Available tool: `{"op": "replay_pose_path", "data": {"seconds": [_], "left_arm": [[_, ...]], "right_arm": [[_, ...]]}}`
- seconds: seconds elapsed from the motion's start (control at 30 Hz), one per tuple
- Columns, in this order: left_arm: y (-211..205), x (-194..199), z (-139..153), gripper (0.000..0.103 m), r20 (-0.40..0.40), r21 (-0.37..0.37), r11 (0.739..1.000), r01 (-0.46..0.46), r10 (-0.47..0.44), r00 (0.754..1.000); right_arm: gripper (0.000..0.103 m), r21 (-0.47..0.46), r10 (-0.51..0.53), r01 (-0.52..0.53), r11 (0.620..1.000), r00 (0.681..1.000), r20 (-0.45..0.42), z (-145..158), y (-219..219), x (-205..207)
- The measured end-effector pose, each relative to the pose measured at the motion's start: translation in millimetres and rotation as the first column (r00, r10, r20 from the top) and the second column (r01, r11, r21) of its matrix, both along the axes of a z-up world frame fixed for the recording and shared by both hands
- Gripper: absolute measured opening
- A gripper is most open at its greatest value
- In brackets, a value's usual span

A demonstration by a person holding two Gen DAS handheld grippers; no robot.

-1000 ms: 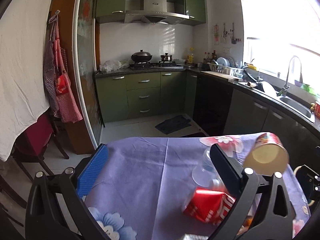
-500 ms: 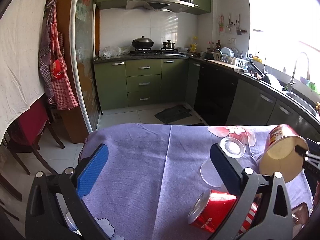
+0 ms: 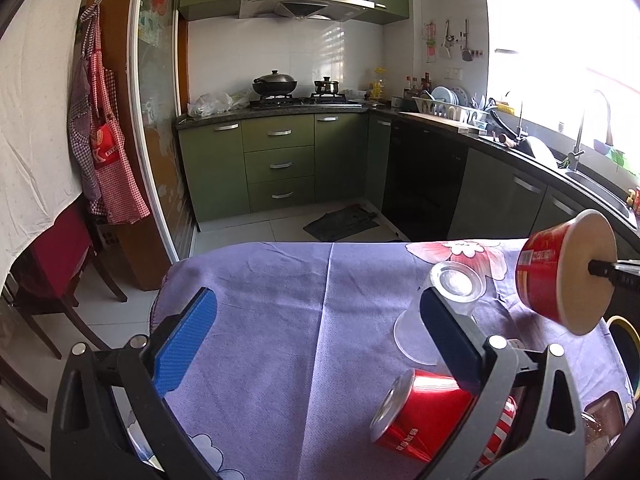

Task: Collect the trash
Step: 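Reach the right tool to the paper noodle cup and grasp its rim, then carry the noodle cup over the bin and open the right tool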

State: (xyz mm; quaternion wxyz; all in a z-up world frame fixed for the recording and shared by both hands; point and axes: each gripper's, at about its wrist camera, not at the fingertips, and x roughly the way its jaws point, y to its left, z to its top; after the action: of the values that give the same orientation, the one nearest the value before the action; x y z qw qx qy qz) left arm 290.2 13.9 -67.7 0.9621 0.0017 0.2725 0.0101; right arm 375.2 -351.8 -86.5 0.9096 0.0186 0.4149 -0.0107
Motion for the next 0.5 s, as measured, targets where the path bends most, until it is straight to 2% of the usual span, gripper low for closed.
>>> {"op": "replay_pose_path", "data": {"seconds": [0.17, 0.3, 0.4, 0.5], "left_arm": [[0, -4, 4, 0.097, 0.006, -0.007, 1.0, 0.014, -0.013, 1.0], [-2, -11, 12, 0.097, 0.021, -0.017, 0.999, 0.038, -0.037, 0.999], [-4, -16, 17, 0.097, 0.037, -0.021, 0.998, 0.057, -0.056, 0.998], [-7, -20, 21, 0.097, 0.047, -0.021, 0.997, 0.073, -0.072, 0.996]], "right_arm": [[0.004, 0.135, 0.005, 0.004, 0.991, 0.997, -0.071, 13, -32, 3], [0.004, 0.221, 0.006, 0.026, 0.975, 0.99, -0.143, 34, -66, -21], [0.004, 0.23, -0.015, 0.065, 0.971, 0.977, -0.211, 47, -91, -40], [0.004, 0.221, -0.085, 0.147, 0.964, 0.96, -0.268, 59, -137, -67]]}}
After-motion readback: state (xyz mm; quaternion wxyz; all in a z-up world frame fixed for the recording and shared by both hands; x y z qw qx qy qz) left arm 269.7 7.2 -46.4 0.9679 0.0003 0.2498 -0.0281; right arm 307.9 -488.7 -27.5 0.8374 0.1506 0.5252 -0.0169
